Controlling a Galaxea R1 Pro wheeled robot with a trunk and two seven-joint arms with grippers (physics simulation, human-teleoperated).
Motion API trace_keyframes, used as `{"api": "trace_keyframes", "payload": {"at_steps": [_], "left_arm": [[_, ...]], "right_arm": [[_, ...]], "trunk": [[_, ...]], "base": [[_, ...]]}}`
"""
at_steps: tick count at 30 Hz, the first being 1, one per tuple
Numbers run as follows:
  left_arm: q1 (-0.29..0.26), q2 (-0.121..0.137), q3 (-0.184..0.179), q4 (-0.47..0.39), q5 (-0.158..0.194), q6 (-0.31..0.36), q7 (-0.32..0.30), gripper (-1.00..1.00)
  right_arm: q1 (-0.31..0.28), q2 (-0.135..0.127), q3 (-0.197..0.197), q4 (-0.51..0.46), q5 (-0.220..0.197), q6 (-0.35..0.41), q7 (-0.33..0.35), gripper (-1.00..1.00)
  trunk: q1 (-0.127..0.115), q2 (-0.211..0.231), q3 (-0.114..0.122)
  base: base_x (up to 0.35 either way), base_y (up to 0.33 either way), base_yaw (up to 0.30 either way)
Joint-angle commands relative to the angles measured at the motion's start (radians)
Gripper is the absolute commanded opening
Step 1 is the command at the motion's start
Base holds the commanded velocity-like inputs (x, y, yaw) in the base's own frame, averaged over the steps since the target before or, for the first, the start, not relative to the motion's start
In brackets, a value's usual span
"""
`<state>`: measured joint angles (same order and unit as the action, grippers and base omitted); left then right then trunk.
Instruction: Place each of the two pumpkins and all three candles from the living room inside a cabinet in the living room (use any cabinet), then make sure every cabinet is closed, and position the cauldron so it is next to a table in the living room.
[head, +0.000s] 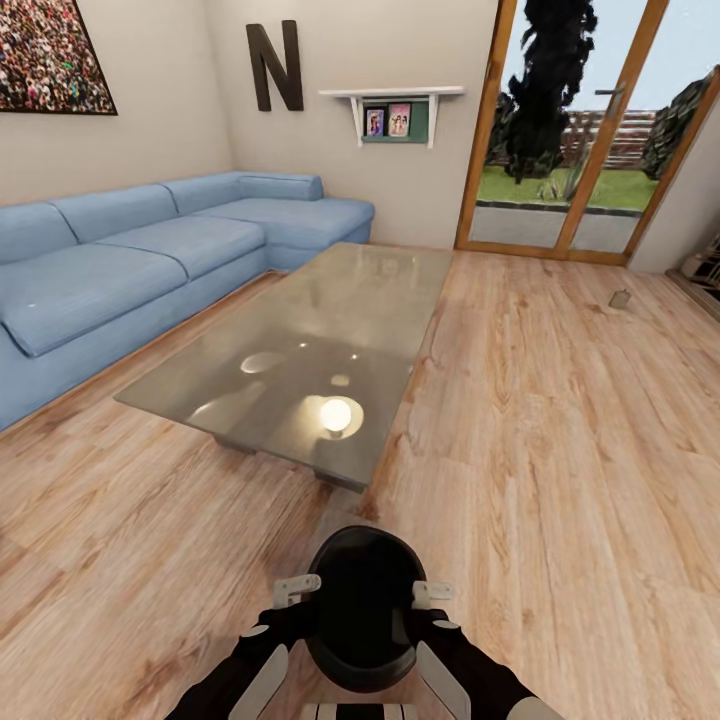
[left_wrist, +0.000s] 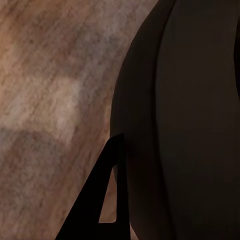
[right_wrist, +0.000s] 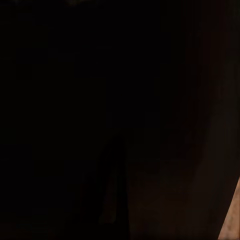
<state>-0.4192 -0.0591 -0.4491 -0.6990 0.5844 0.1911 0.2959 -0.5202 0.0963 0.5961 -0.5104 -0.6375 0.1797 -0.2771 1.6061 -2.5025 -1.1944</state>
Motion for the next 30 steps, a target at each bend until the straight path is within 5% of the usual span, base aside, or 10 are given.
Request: {"api": "trace_keyframes", "payload": {"at_steps": [1,30], "left_arm": [[-0.001,0.025,0.012,-0.005,0.005,-0.019,-0.031,-1.0],[-0.001,0.028,0.013,-0.006,0.006,-0.019,-0.03,-1.0]], "right_arm": [[-0.001,-0.013,0.004,-0.003,-0.037,0.0,-0.005,-1.0],[-0.002,-0.013,0.004,-0.003,-0.037,0.0,-0.005,-1.0]], "trunk": [[0.0,-0.001,-0.001],[0.0,-0.001,-0.001]], "base": [[0.0,0.0,0.0],[0.051,0.0,0.0]]}}
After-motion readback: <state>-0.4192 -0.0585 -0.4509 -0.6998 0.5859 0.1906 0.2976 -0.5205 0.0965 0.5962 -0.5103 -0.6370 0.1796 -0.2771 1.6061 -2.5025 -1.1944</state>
